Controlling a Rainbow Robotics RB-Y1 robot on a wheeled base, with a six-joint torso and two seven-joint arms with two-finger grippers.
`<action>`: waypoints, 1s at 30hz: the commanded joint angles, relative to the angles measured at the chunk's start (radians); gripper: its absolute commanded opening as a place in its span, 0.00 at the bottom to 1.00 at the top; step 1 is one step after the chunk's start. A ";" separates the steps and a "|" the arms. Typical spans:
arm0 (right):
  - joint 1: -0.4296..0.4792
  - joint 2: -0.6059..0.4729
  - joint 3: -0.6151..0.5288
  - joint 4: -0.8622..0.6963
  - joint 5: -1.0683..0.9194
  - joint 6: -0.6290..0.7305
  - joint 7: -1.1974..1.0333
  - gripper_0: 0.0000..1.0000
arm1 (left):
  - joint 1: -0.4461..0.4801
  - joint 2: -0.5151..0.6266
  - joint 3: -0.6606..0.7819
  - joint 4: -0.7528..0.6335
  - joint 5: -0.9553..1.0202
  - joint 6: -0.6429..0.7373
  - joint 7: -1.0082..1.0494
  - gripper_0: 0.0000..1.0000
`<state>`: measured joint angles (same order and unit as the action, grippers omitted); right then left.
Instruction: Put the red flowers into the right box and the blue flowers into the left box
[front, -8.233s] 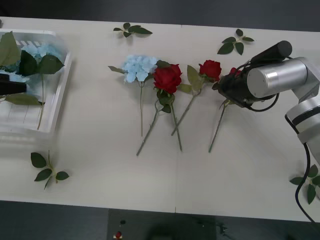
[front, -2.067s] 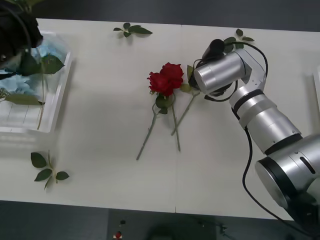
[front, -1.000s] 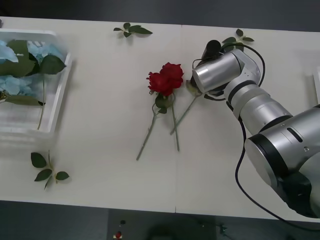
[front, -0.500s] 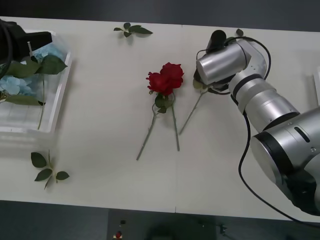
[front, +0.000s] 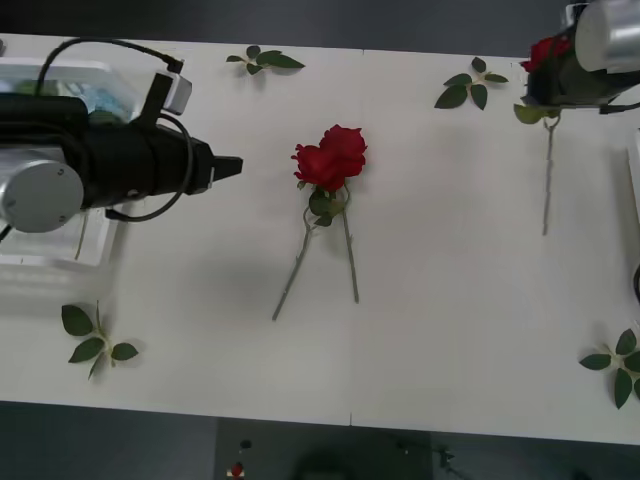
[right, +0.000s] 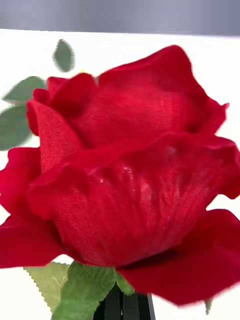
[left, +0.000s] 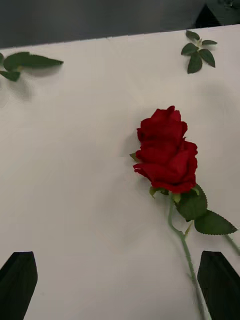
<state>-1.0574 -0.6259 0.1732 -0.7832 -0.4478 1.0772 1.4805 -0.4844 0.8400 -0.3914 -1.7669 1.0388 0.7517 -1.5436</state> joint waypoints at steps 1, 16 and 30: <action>0.033 -0.118 -0.011 -0.045 -0.022 -0.023 0.112 0.00 | -0.033 -0.084 -0.021 0.069 -0.017 -0.005 -0.052 0.94; 0.201 -0.344 -0.015 -0.044 0.123 -0.151 0.276 0.00 | -0.146 -0.351 -0.126 0.316 -0.344 0.098 -0.056 0.94; 0.264 -0.368 -0.075 -0.044 0.204 -0.181 0.261 0.32 | -0.244 -0.427 -0.211 0.345 -0.626 0.242 -0.023 0.93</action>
<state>-0.7737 -0.9508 0.0947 -0.8020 -0.2623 0.8960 1.7793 -0.6961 0.4063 -0.5744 -1.4203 0.4423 0.9914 -1.5439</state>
